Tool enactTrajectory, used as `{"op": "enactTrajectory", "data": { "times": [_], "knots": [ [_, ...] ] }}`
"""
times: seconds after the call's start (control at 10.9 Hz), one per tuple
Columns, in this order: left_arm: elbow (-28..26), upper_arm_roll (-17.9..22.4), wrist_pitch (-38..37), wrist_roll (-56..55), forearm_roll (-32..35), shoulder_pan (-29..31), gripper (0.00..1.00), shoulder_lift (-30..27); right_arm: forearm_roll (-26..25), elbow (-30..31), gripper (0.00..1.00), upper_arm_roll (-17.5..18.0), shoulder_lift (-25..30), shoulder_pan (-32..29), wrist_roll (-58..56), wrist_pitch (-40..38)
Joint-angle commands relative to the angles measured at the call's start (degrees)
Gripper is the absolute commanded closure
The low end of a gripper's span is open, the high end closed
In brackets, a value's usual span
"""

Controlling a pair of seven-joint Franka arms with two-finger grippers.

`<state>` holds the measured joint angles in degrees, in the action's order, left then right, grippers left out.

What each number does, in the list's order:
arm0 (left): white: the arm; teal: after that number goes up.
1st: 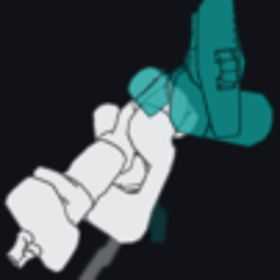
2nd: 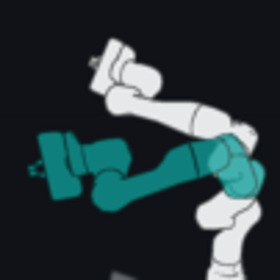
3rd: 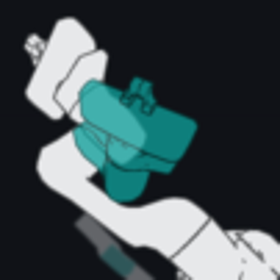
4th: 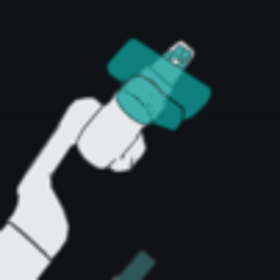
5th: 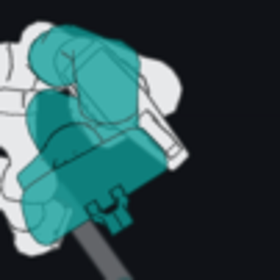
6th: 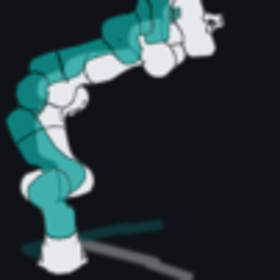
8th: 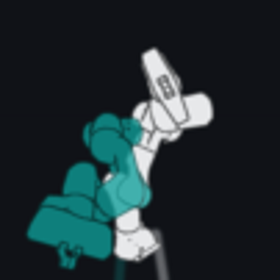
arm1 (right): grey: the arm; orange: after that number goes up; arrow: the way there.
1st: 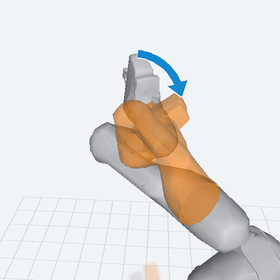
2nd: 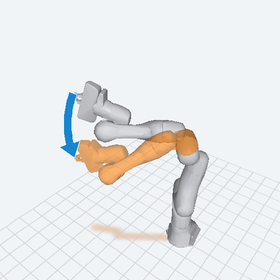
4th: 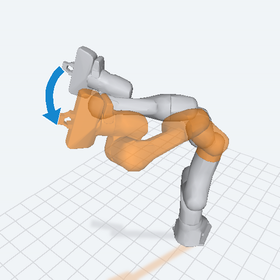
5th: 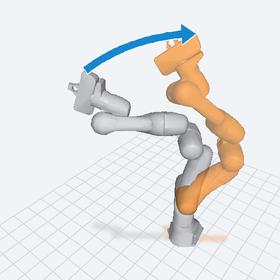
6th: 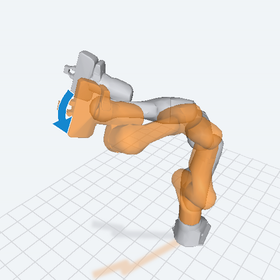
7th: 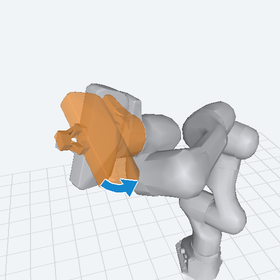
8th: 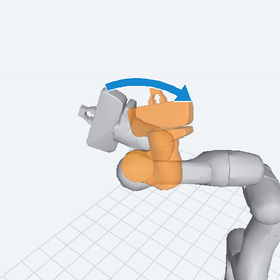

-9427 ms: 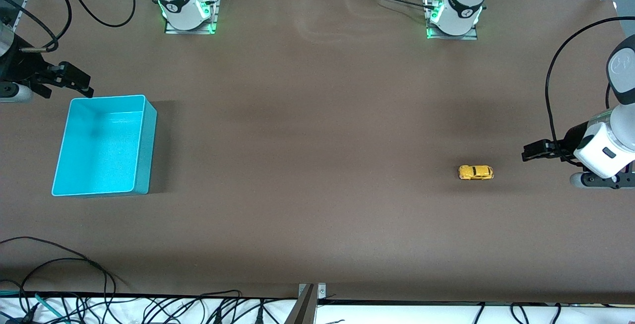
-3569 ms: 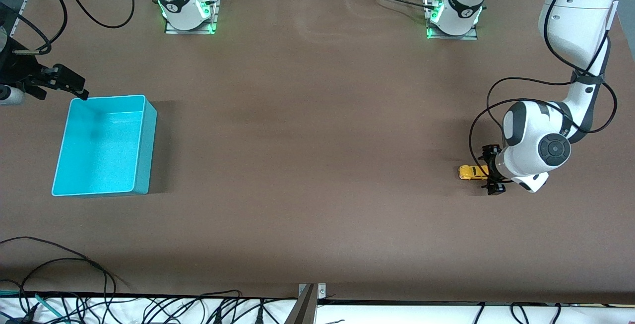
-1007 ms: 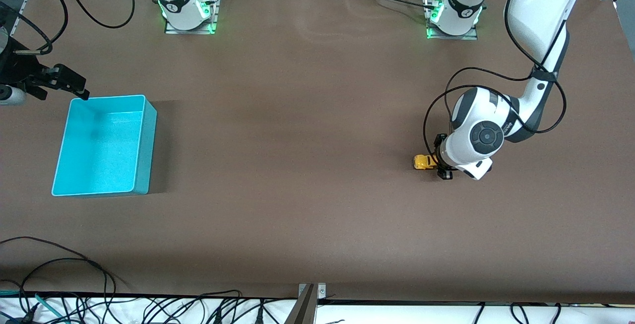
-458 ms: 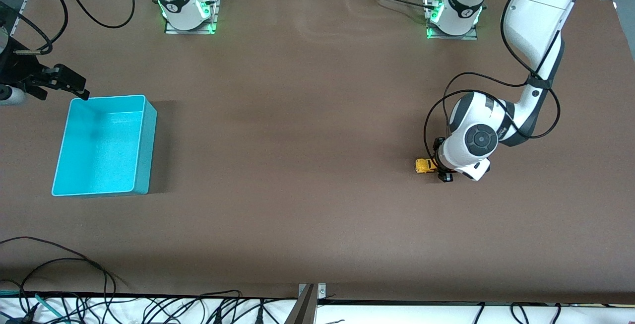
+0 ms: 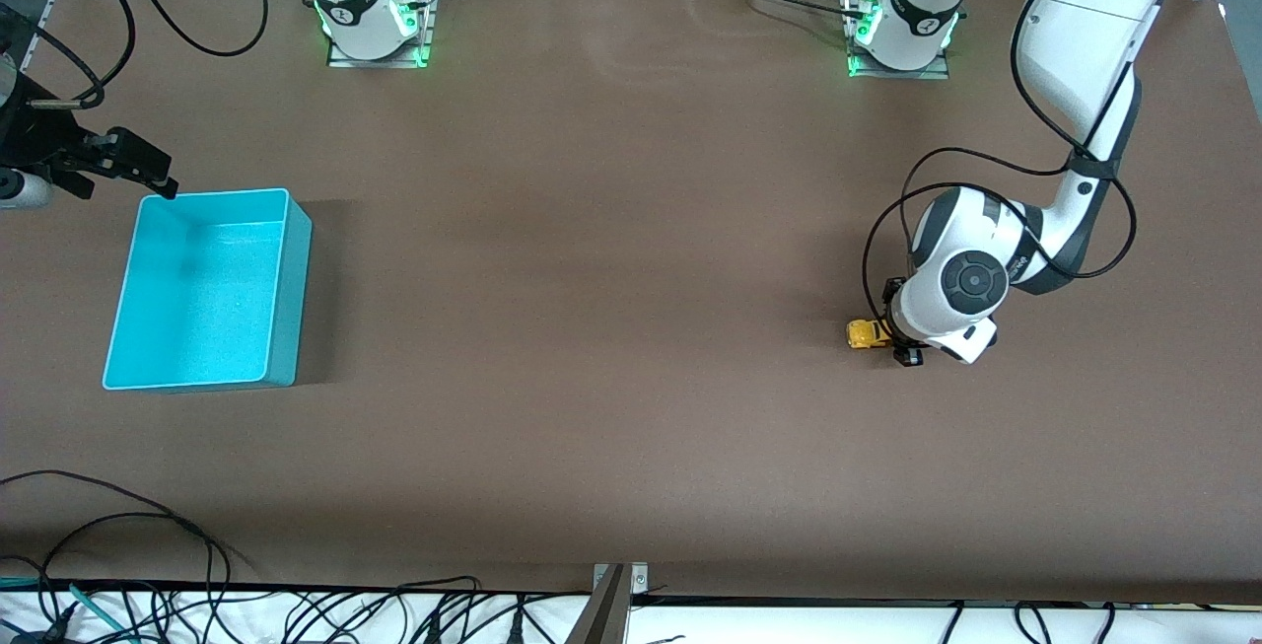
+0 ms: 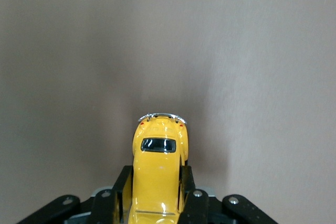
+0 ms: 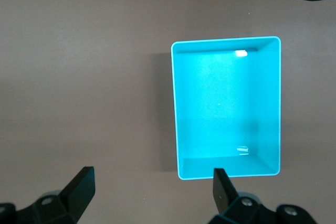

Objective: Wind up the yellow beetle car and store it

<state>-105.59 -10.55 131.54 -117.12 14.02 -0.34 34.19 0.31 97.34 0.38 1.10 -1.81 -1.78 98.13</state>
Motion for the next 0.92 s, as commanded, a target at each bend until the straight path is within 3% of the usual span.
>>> {"op": "enactTrajectory", "data": {
  "times": [0.0, 0.18, 0.82],
  "knots": [
    [-0.3, -0.3, 1.2, -0.8, 5.9, 3.5, 1.0, 2.2, 0.5, -1.3, 0.0, 0.0, -0.4, 0.1, -0.5, -0.9],
    [-0.2, -0.3, 1.8, -0.8, 8.8, 6.2, 1.0, 2.8, 0.5, -1.3, 0.0, 0.0, -0.5, 0.0, -0.5, -0.9],
    [0.6, -0.3, 2.2, 5.1, 8.8, 10.6, 1.0, 2.4, 0.5, -1.3, 0.0, 0.0, -0.5, 0.0, -0.5, -0.9]
  ]
}}
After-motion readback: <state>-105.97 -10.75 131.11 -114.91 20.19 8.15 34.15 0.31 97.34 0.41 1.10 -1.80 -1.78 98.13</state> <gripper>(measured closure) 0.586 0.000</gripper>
